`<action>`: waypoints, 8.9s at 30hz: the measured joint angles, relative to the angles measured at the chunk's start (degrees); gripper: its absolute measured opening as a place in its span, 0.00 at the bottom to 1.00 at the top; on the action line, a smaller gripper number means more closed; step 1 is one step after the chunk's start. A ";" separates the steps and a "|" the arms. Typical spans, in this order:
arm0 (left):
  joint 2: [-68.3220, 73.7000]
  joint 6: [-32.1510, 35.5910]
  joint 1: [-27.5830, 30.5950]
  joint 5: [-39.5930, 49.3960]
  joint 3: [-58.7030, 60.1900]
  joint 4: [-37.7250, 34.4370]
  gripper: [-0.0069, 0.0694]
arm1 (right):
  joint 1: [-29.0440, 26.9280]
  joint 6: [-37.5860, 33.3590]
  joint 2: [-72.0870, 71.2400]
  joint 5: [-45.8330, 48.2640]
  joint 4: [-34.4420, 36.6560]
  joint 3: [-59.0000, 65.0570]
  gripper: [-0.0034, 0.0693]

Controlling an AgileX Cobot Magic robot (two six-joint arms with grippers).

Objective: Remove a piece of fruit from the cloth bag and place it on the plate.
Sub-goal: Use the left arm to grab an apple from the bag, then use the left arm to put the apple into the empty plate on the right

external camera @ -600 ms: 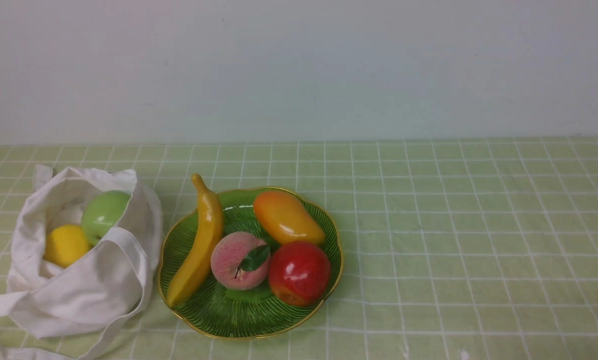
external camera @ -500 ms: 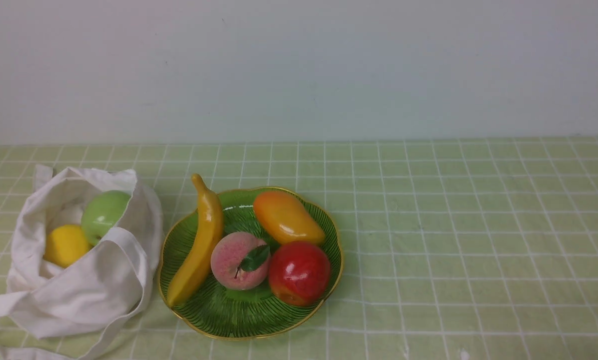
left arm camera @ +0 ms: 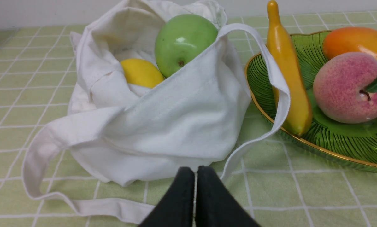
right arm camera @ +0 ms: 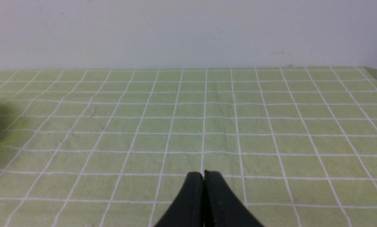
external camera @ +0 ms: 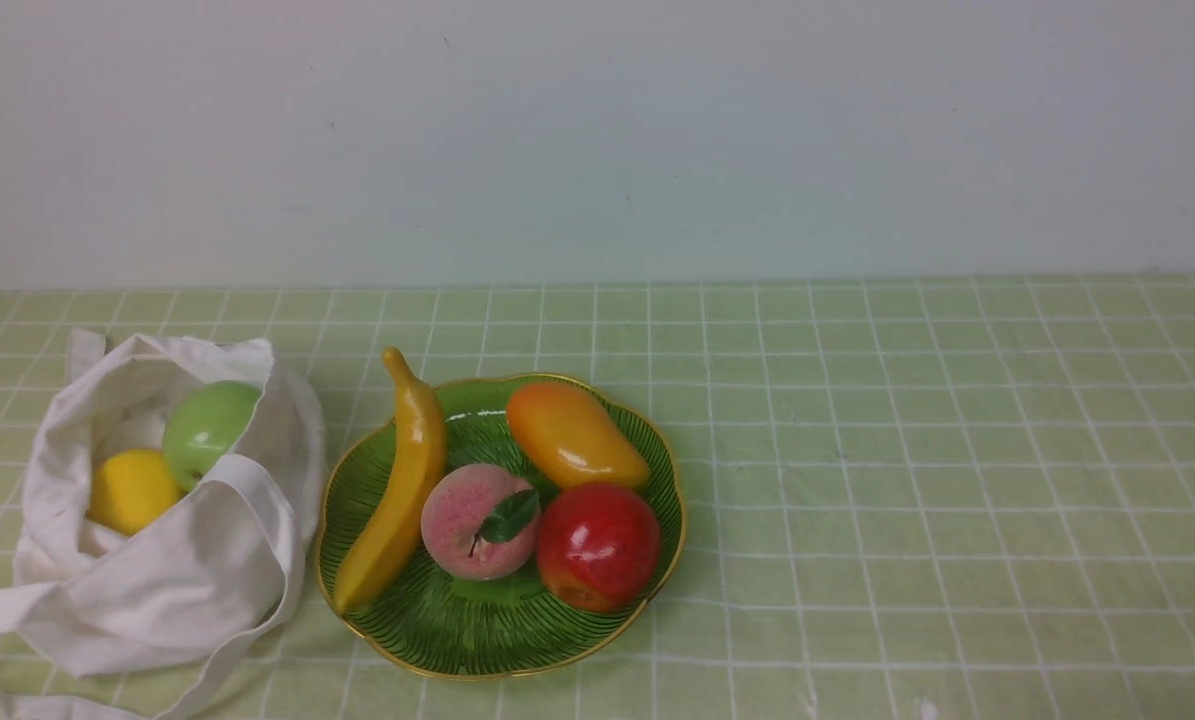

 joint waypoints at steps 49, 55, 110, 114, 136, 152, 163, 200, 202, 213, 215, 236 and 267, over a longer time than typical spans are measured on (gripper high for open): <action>0.00 -21.41 0.00 -5.90 -0.10 -61.14 0.08 | 0.00 0.00 0.00 0.00 0.00 0.00 0.03; 3.08 -8.79 0.00 -4.75 -12.36 -61.60 0.08 | 0.00 0.00 0.00 0.05 0.00 0.00 0.03; 105.02 -30.96 2.85 25.93 -75.77 -3.06 0.77 | 0.00 0.00 0.00 0.05 0.00 0.00 0.03; 106.35 -29.97 2.72 25.42 -75.89 -0.11 0.77 | 0.00 0.00 0.00 0.05 0.00 0.00 0.03; 112.86 -28.33 0.35 23.61 -76.39 10.35 0.85 | 0.00 -0.04 0.00 0.05 0.00 0.00 0.03; 104.57 -21.44 0.35 37.98 -86.03 13.87 0.40 | 0.00 -0.04 0.00 0.05 0.00 0.00 0.03; 97.62 -15.70 0.40 44.42 -87.52 13.79 0.08 | 0.00 -0.04 0.00 0.05 0.00 0.00 0.03; 116.60 -17.51 0.40 29.99 -87.82 9.18 0.88 | 0.00 -0.04 0.00 0.05 0.00 0.00 0.03; 116.66 -17.54 0.40 29.99 -87.87 9.24 0.88 | 0.00 -0.04 0.00 0.05 0.00 0.00 0.03; 112.08 -17.98 0.40 31.97 -87.82 8.79 0.88 | 0.00 -0.04 0.00 0.05 0.00 0.00 0.03; 110.29 -17.93 0.40 32.55 -87.82 8.78 0.88 | 0.00 -0.04 0.00 0.05 0.00 0.00 0.03; 86.09 -14.96 0.40 43.85 -87.82 12.65 0.88 | 0.00 -0.04 0.00 0.05 0.00 0.00 0.03; 88.92 -5.43 -14.91 47.78 -87.82 -9.46 0.88 | 0.00 -0.04 0.00 0.05 0.00 0.00 0.03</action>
